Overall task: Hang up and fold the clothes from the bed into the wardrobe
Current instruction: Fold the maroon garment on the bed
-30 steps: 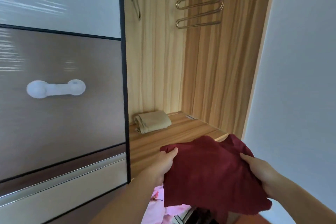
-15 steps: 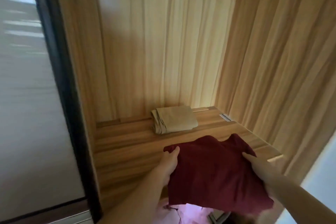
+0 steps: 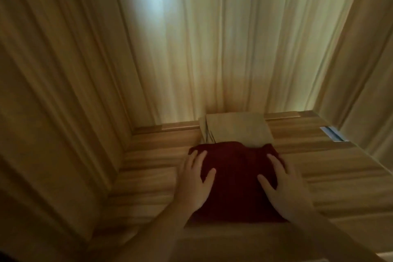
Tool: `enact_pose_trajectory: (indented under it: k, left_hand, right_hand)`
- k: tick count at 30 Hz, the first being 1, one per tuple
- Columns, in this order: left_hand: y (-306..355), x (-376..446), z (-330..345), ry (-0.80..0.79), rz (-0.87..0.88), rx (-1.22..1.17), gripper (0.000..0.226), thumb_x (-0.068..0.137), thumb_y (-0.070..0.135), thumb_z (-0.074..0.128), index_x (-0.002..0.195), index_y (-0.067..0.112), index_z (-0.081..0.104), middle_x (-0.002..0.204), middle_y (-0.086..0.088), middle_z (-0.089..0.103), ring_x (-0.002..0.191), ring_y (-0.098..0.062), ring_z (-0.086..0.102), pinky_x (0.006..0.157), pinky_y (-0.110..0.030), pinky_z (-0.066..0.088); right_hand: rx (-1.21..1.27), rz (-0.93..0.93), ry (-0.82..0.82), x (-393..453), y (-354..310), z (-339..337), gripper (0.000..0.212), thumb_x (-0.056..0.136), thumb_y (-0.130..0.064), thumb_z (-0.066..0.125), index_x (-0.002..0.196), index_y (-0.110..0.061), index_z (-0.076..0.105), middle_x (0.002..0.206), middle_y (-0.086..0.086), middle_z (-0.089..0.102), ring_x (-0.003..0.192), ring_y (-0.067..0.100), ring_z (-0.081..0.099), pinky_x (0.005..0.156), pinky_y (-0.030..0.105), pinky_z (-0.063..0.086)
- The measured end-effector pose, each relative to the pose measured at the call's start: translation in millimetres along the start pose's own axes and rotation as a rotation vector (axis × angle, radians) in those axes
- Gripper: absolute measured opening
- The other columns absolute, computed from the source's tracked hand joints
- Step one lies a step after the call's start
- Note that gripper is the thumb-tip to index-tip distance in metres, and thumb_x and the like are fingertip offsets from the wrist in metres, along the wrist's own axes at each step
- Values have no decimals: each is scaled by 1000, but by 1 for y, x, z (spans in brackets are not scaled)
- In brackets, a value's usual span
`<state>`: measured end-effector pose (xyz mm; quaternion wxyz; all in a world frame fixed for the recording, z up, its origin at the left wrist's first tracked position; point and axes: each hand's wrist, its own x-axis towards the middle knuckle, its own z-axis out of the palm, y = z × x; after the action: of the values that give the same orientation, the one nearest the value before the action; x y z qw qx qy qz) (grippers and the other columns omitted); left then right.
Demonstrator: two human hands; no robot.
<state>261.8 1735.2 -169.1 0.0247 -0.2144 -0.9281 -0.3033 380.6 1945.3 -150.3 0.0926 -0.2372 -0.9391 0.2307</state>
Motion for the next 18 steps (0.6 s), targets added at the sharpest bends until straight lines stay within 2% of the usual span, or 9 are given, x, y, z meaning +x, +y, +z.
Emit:
enact_pose_trajectory:
  k: [2, 4, 6, 11, 18]
  left_hand:
    - [10, -9, 7, -131, 199, 222, 64, 92, 69, 28, 150, 48, 14, 161, 16, 6, 149, -13, 1, 121, -40, 0]
    - [11, -13, 18, -237, 206, 335, 70, 88, 75, 23, 150, 51, 1, 163, 13, -8, 150, -18, -11, 120, -44, -7]
    - [8, -9, 31, -317, 145, 359, 72, 88, 77, 21, 149, 51, -5, 162, 12, -14, 149, -20, -16, 120, -45, -10]
    - [8, 9, 40, -349, 105, 371, 70, 90, 75, 20, 150, 50, -6, 163, 10, -13, 150, -21, -14, 120, -45, -8]
    - [12, 13, 35, -345, 101, 369, 70, 91, 74, 23, 151, 49, -2, 163, 10, -9, 150, -19, -9, 121, -45, -4]
  right_hand:
    - [-181, -137, -106, -2, 2, 16, 74, 86, -76, 20, 151, -45, 3, 162, -9, 1, 149, 18, 2, 119, 43, 14]
    - [-280, -168, -141, 2, 4, 27, 86, 72, -84, -9, 150, -48, -7, 163, -9, -7, 150, 17, -6, 120, 42, 6]
    - [-302, -143, -139, 11, 7, 35, 94, 64, -84, -21, 150, -46, -10, 163, -7, -9, 150, 18, -8, 120, 42, 4]
    - [-316, -137, -163, 31, 12, 37, 76, 84, -73, 5, 152, -42, -9, 164, -4, -6, 150, 19, -6, 121, 43, 5]
    - [-316, -133, -198, 36, 12, 28, 71, 92, -70, 18, 152, -41, -5, 164, -4, -3, 150, 19, -4, 121, 44, 7]
